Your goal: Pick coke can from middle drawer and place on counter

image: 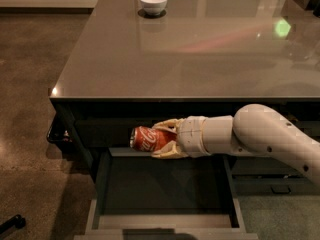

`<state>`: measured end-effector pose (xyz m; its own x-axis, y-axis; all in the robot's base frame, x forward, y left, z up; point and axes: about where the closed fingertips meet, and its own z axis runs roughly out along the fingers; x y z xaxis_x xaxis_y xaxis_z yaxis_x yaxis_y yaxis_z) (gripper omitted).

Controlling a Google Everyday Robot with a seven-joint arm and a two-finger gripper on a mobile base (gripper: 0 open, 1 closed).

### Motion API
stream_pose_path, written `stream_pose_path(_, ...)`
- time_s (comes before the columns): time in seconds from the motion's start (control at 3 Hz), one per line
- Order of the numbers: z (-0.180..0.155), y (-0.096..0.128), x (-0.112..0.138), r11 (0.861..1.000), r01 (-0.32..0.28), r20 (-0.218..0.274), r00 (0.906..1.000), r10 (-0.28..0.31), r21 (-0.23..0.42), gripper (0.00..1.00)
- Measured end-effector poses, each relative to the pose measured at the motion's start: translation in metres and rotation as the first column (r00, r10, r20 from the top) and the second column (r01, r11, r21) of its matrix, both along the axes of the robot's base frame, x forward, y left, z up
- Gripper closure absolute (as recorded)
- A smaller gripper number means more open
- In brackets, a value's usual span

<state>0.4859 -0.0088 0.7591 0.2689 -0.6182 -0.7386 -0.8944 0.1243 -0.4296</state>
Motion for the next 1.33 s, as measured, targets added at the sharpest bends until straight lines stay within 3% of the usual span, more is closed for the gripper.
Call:
stream_pose_path(0.33, 0.018, -0.003, 0.009, 1.0, 0.004, 0.018, 0.9998, -0.003, -0.01, 1.0)
stream_pose_path(0.67, 0.084, -0.01, 0.035, 1.0, 0.014, 0.143, 0.9897, -0.01, -0.023, 1.0)
stream_pose_path(1.0, 0.142, -0.021, 0.076, 0.998, 0.062, 0.26, 0.9641, -0.053, -0.028, 1.0)
stream_pose_path(1.33, 0.166, -0.023, 0.108, 0.991, 0.118, 0.328, 0.9404, -0.09, -0.066, 1.0)
